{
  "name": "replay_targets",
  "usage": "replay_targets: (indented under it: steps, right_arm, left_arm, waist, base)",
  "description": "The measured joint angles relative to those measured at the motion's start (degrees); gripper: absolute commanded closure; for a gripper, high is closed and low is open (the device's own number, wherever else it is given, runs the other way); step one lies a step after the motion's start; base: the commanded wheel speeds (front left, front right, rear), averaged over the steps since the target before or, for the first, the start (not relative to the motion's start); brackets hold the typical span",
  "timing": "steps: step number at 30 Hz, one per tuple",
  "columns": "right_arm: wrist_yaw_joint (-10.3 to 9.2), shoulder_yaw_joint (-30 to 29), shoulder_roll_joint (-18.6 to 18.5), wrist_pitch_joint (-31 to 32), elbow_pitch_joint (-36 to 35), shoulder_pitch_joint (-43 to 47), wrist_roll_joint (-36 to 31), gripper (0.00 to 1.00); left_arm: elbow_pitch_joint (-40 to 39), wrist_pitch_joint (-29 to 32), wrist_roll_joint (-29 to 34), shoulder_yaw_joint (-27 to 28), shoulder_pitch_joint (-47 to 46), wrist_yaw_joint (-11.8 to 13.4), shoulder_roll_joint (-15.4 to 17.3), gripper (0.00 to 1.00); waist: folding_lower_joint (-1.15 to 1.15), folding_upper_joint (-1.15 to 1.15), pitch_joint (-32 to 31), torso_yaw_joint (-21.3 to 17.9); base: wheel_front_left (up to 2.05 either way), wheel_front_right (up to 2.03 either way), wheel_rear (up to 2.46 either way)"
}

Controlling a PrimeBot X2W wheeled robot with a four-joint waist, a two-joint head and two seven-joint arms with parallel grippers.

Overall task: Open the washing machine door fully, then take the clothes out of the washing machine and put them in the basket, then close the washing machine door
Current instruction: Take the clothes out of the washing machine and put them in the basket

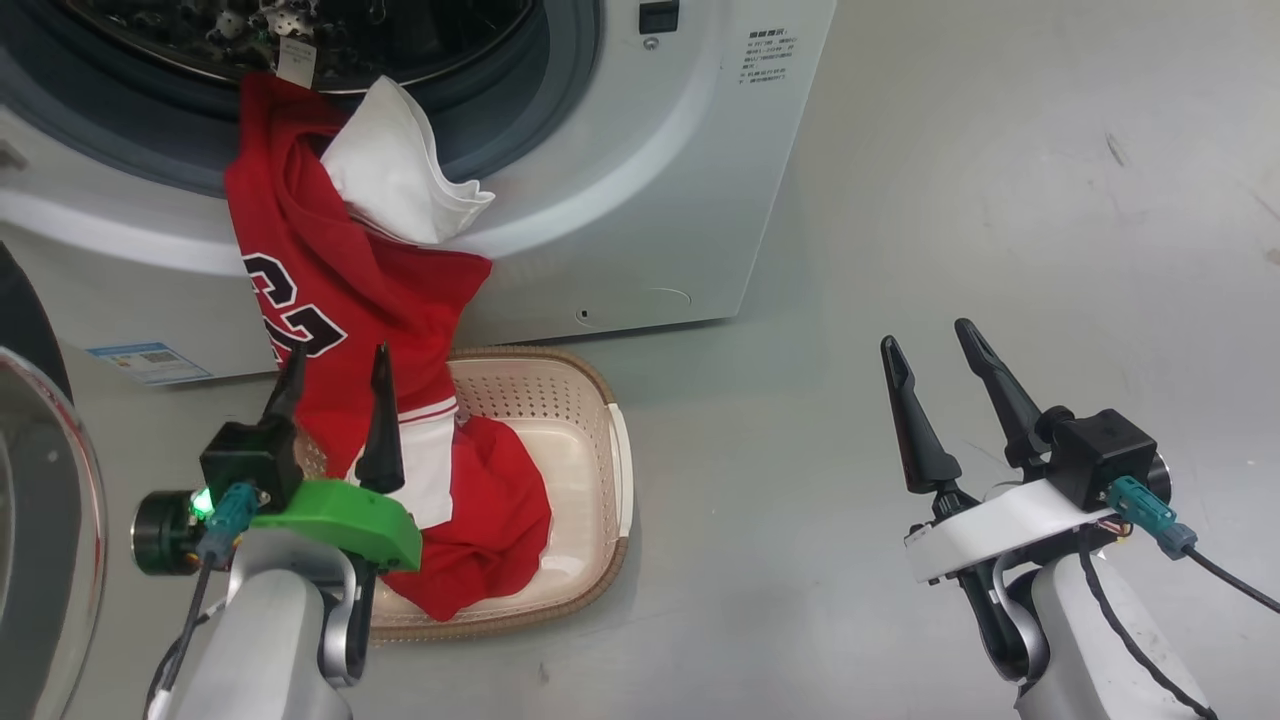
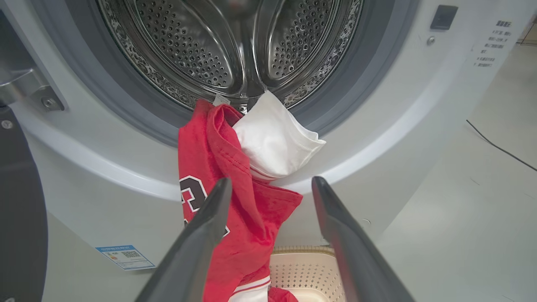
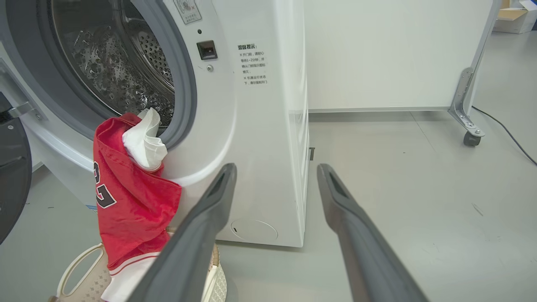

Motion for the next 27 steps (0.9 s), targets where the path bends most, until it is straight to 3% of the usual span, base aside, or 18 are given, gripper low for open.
replay_targets:
  steps: [5, 27]
  right_arm:
    - [-0.91, -0.09, 0.04, 0.0, 0.38, 1.07, -0.08, 0.0]
    - [-1.36, 0.08, 0.22, 0.0, 0.71, 2.22, -0.42, 0.0]
  left_arm:
    - [-2.14, 0.0, 0.88, -0.96, 4.19, 0.48, 0.01, 0.0]
    - [-9.24, 0.0, 2.24, -1.68, 10.33, 2.01, 0.05, 0.0]
  waist:
    - [0.0, 0.0, -1.68, 0.25]
    - [0.0, 0.0, -2.62, 0.67]
  base:
    - [0.0, 0.0, 0.0]
    - [0.0, 0.0, 0.0]
